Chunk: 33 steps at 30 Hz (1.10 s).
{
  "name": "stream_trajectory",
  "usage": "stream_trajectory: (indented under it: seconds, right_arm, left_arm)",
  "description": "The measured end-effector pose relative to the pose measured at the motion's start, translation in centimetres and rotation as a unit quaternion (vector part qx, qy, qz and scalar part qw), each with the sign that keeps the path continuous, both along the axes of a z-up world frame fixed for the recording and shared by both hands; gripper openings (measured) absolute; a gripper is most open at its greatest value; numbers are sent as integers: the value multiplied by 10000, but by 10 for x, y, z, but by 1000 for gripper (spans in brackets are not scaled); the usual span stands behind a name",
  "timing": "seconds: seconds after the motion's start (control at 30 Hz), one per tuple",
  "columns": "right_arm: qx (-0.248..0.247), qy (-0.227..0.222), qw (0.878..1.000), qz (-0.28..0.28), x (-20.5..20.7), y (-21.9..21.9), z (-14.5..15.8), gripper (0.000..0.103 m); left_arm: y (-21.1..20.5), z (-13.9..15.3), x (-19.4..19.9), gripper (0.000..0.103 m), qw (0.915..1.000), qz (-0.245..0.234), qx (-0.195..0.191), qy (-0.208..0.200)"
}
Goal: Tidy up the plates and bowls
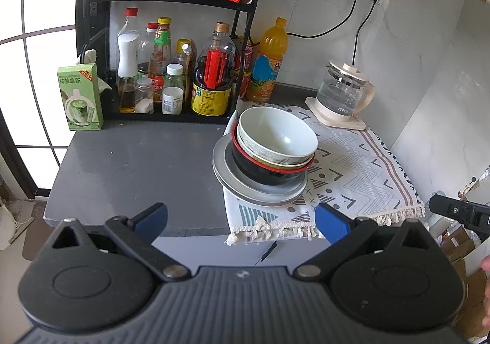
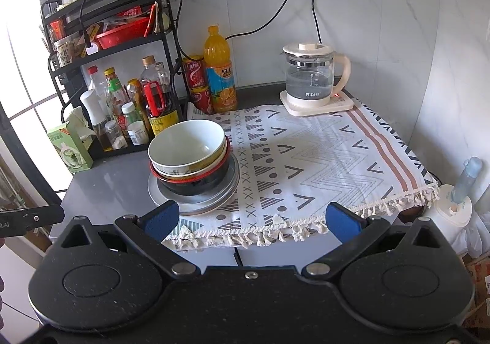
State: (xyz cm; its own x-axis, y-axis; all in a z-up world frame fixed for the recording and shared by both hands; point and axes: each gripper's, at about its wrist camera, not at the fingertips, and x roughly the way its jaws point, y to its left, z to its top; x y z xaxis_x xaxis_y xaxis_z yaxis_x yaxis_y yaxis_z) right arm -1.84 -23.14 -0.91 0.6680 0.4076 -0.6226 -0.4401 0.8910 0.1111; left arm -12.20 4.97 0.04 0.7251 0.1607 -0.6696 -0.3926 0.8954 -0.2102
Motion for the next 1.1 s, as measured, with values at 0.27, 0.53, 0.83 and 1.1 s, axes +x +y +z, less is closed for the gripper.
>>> stream_trajectory:
  seconds: [0.27,0.53,0.83,1.1]
  right_arm:
    - [13,-2,10000,7,0,1,0,103]
    - [31,-24,10000,51,-1,3,2,103]
    - [43,115,9999,23,6,0,-1,103]
    - [-19,119,9999,6,8,2,-3,103]
  left_arm:
    - [2,-1,3,101,10000,-11,-10,25]
    - [5,-4,6,101,10000,-52,5,54]
    - [5,-7,12,101,9998,-136,8,122]
    - [7,-8,17,101,9998,-154,9,143]
